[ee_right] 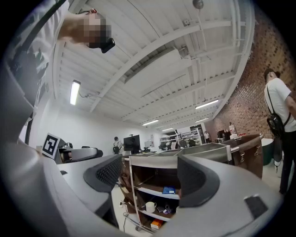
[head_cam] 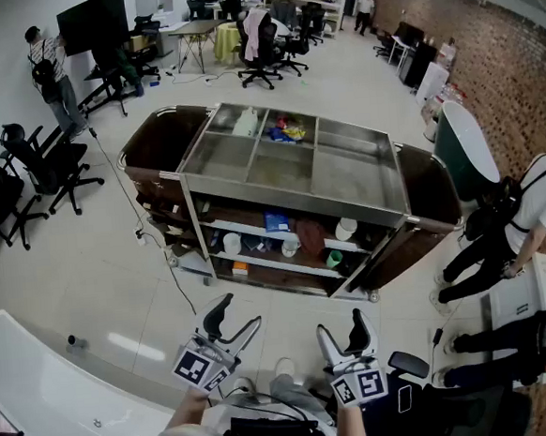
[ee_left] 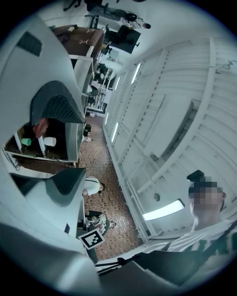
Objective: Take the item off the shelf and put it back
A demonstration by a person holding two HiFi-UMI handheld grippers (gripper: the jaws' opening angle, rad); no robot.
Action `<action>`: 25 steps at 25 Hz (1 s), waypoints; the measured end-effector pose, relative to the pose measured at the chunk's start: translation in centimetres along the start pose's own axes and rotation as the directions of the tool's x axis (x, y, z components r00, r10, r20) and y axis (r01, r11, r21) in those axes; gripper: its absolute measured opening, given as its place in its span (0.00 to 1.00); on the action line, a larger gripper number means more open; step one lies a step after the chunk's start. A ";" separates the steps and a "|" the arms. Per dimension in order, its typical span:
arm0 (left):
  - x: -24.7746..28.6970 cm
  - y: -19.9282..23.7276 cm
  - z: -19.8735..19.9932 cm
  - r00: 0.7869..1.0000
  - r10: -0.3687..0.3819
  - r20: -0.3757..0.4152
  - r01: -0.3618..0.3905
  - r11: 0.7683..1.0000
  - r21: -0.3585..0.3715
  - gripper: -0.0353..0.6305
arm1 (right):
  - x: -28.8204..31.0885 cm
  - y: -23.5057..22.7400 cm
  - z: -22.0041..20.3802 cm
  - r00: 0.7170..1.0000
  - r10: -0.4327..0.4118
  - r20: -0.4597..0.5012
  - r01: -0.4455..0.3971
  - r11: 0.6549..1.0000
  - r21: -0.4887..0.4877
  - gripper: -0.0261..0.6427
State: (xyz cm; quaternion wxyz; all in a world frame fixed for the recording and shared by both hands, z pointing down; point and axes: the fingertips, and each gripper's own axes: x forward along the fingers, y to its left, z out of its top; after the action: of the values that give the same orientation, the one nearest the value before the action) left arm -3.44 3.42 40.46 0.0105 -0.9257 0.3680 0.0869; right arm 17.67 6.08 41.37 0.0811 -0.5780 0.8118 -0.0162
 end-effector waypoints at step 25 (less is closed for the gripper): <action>12.9 -2.2 -2.0 0.994 0.058 -0.092 -0.059 0.998 -0.005 0.48 | 7.7 -13.6 0.0 0.991 0.131 0.001 -0.131 0.991 -0.007 0.62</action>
State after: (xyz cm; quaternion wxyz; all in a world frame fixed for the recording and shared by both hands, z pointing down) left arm 7.59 -3.91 40.11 -0.0124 -0.9175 0.3948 0.0458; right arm 27.96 -5.66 42.10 0.0806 -0.5237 0.8480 -0.0076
